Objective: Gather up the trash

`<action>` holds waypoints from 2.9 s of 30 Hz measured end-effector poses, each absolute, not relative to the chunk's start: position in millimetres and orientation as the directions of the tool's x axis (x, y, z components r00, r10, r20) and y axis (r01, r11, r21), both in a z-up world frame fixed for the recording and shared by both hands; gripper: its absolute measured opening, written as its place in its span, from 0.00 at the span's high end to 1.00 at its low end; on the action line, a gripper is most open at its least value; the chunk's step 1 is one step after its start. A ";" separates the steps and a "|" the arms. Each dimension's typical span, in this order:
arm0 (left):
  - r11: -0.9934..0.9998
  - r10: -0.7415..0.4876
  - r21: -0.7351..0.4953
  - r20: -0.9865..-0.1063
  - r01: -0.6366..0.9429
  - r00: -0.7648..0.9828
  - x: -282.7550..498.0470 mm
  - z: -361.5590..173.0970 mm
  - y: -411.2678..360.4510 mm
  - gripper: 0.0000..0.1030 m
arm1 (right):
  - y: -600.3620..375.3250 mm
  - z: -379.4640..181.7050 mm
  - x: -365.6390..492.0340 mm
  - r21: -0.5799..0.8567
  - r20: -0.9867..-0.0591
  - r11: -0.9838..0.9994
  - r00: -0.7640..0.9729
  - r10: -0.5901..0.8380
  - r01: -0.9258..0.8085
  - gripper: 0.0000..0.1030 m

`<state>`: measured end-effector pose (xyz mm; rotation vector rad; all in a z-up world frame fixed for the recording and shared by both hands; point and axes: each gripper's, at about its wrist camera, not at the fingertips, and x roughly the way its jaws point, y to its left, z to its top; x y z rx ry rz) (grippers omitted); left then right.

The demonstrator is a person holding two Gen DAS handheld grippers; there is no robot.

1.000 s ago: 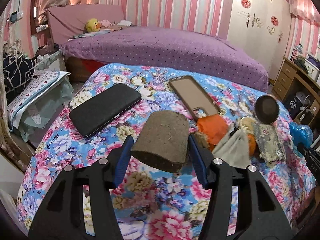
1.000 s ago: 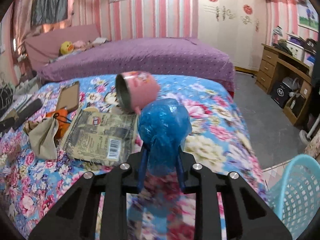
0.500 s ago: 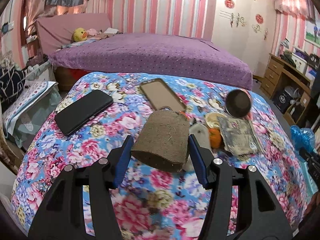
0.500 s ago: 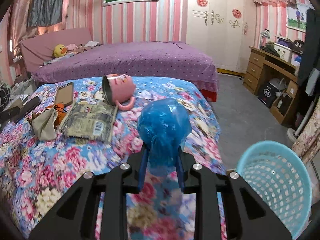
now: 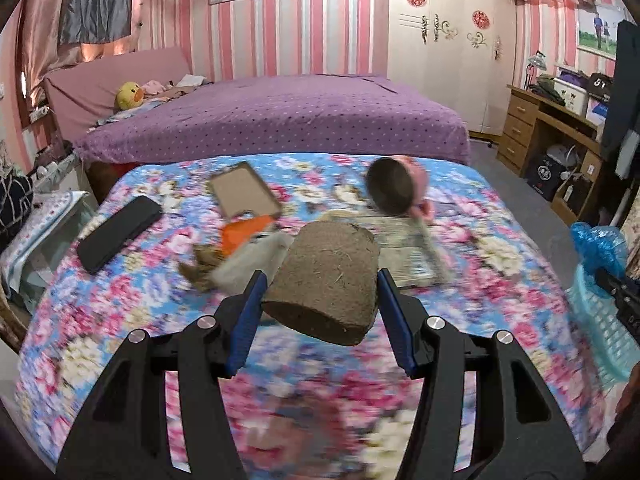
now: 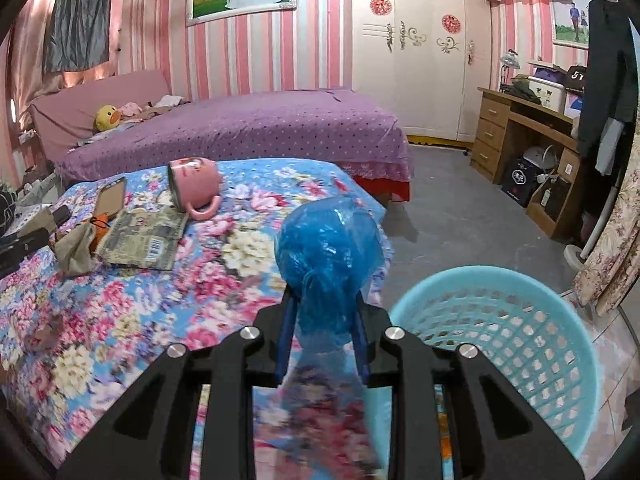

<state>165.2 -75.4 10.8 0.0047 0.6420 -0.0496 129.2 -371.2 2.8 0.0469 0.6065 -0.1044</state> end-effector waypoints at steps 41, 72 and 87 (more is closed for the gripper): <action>0.885 -0.379 -0.057 -0.664 0.462 0.644 136.7 -30.4 -401.1 0.16 | -564.2 -12.6 65.3 0.019 -0.575 0.906 0.746 -0.337 0.424 0.75; 0.949 -0.229 0.039 -0.595 0.312 0.770 155.8 -2.5 -278.1 0.05 | -522.6 -1.9 96.9 -0.034 -0.571 0.901 0.732 -0.372 0.432 0.04; 0.990 -0.067 0.063 -0.589 0.128 0.805 187.1 9.0 -129.9 0.05 | -403.3 10.9 156.1 -0.045 -0.556 0.972 0.803 -0.216 0.230 0.04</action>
